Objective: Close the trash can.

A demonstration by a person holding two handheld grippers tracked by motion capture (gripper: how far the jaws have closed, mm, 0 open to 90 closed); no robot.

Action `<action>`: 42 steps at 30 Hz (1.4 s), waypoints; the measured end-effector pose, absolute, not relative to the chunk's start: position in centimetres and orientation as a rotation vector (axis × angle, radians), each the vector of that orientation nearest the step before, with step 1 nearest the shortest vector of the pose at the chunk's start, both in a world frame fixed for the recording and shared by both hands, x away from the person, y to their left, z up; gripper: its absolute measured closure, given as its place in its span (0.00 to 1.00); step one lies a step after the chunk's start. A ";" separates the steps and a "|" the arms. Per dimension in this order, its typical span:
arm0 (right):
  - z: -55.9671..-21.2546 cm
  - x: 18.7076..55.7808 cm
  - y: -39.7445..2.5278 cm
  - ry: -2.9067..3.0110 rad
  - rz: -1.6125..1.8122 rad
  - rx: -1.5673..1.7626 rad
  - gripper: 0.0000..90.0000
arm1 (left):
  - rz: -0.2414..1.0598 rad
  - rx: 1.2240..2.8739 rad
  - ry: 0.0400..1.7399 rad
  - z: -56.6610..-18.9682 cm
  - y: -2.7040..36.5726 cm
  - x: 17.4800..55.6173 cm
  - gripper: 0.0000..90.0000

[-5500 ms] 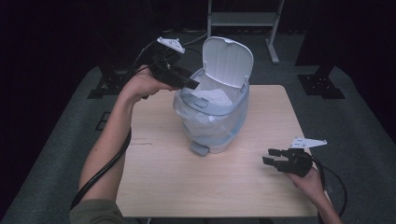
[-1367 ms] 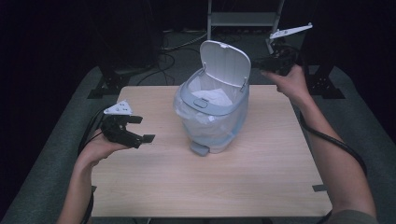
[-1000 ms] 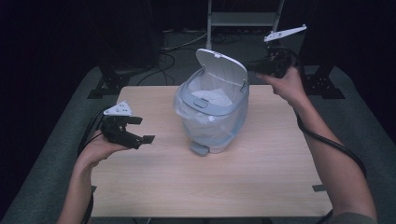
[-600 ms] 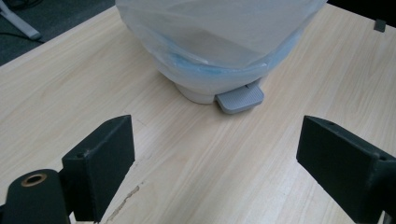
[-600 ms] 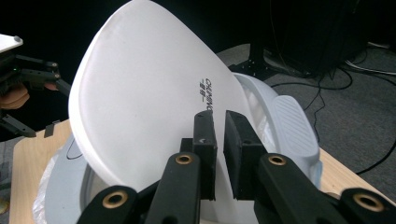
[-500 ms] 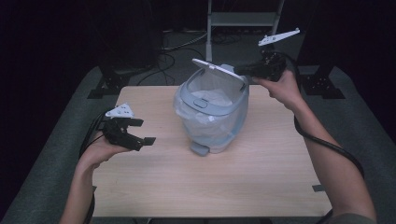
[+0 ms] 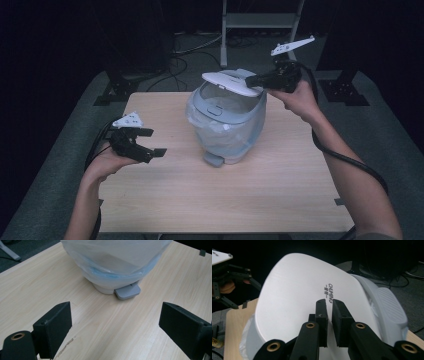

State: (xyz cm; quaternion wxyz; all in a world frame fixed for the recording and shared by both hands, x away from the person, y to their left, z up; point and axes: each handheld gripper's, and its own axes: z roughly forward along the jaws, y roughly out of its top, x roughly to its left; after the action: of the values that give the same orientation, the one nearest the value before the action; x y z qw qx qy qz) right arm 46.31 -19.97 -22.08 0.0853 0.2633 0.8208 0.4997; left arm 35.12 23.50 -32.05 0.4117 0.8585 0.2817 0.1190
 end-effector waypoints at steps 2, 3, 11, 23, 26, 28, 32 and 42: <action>-22.2 46.2 -19.7 2.457 1.487 0.779 0.91 | 0.299 2.170 0.707 -32.1 23.6 35.1 0.11; -22.3 46.2 -19.6 2.463 1.485 0.776 0.91 | 0.299 2.170 0.707 -32.1 23.6 35.1 0.11; -22.5 46.1 -18.8 2.482 1.493 0.757 0.91 | 0.305 2.160 0.717 -32.1 23.9 35.2 0.11; -22.8 46.9 -16.9 2.529 1.469 0.726 0.91 | 0.306 2.162 0.724 -32.3 24.5 35.7 0.11; -22.9 47.1 -16.3 2.545 1.461 0.715 0.91 | 0.308 2.175 0.727 -32.4 24.5 35.8 0.11; -23.0 47.1 -15.8 2.556 1.452 0.706 0.91 | 0.306 2.173 0.727 -32.6 24.5 35.9 0.11; -23.1 47.1 -14.9 2.568 1.428 0.684 0.91 | 0.303 2.180 0.730 -32.7 24.6 35.8 0.11; -23.3 46.5 -12.9 2.598 1.371 0.615 0.91 | 0.300 2.183 0.732 -32.8 24.6 35.4 0.11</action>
State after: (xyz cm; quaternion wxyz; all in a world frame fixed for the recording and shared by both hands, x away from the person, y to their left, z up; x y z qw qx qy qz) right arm 46.48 -12.94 -23.30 0.0701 0.2044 0.8635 0.4557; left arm 35.38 24.63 -32.79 0.3984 0.8624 0.2890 0.1185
